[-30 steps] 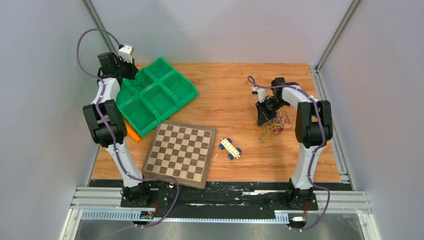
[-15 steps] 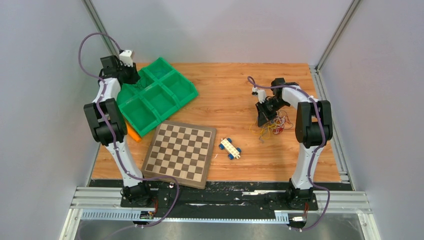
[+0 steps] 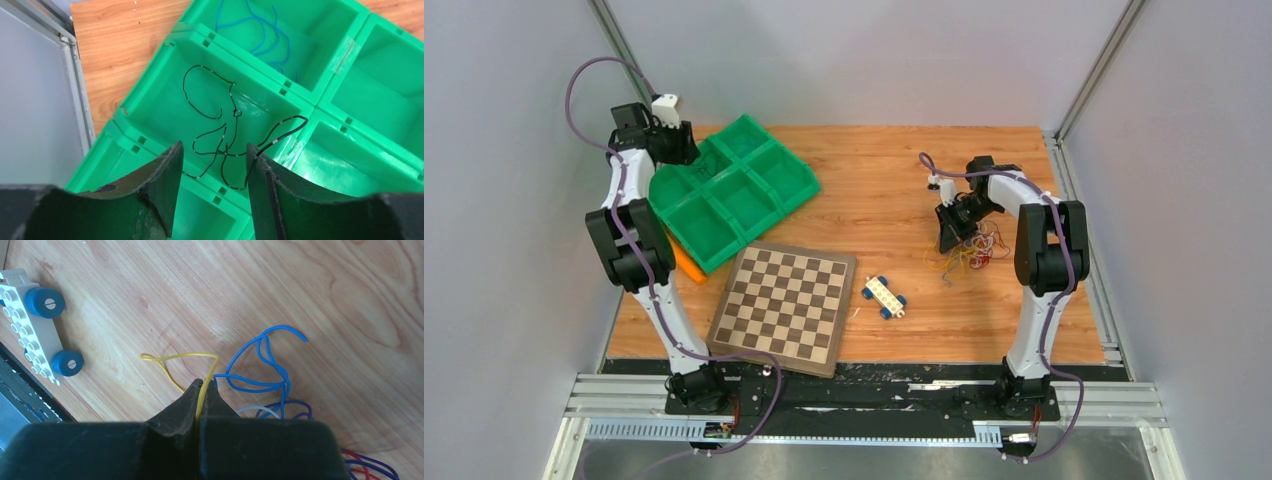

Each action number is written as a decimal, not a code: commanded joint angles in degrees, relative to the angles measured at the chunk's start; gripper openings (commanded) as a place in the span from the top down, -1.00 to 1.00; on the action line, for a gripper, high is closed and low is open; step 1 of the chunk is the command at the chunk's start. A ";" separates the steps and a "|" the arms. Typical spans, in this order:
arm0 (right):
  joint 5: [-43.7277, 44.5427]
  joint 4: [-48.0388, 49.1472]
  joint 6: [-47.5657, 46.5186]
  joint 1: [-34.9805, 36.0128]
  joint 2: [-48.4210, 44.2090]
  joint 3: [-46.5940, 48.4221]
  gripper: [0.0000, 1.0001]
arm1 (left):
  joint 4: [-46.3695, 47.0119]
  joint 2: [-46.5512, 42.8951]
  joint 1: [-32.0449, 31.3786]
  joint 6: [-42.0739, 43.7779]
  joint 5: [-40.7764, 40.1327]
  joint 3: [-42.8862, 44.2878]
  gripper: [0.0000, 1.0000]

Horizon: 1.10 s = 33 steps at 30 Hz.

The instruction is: Untangle the cables

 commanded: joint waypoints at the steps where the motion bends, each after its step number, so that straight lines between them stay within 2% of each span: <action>1: -1.45 0.29 -0.20 0.21 -2.19 0.25 1.00 | -2.77 -2.62 0.81 2.92 5.29 2.97 0.05; 2: -1.45 0.33 -0.13 0.21 -2.07 0.20 1.00 | -2.86 -2.09 0.81 2.56 6.04 3.51 0.17; 3: -1.45 0.33 -0.01 0.23 -1.99 0.17 1.00 | -2.89 -1.72 0.88 1.30 7.29 3.86 0.46; 4: -1.44 0.37 0.16 0.19 -1.96 0.14 1.00 | -3.07 -0.67 0.89 0.47 7.61 5.03 0.61; 5: -1.31 0.28 0.24 0.17 -2.07 0.15 1.00 | -3.30 0.04 0.77 -1.05 7.42 5.72 0.90; 6: -1.27 0.27 0.32 0.23 -2.09 0.11 1.00 | -4.27 1.68 0.79 -1.75 6.66 7.69 0.99; 11: -0.26 -0.01 0.42 0.25 -2.54 -0.35 1.00 | -11.50 9.60 0.17 -6.25 -2.09 19.15 1.00; 17: 1.00 -0.65 0.86 0.29 -2.12 -0.11 1.00 | -9.23 14.43 -1.02 -8.66 -8.77 19.93 1.00; 20: 1.58 -0.73 1.16 0.31 -1.87 -0.11 1.00 | -9.58 16.01 -1.70 -8.85 -7.63 20.09 1.00; 28: 2.56 -0.78 1.40 0.28 -1.38 -0.16 1.00 | -14.81 22.09 -4.88 -9.56 -9.00 29.50 1.00; 33: 2.76 -0.65 1.40 0.32 -1.26 0.23 1.00 | -16.49 21.38 -5.53 -12.18 -9.47 29.11 1.00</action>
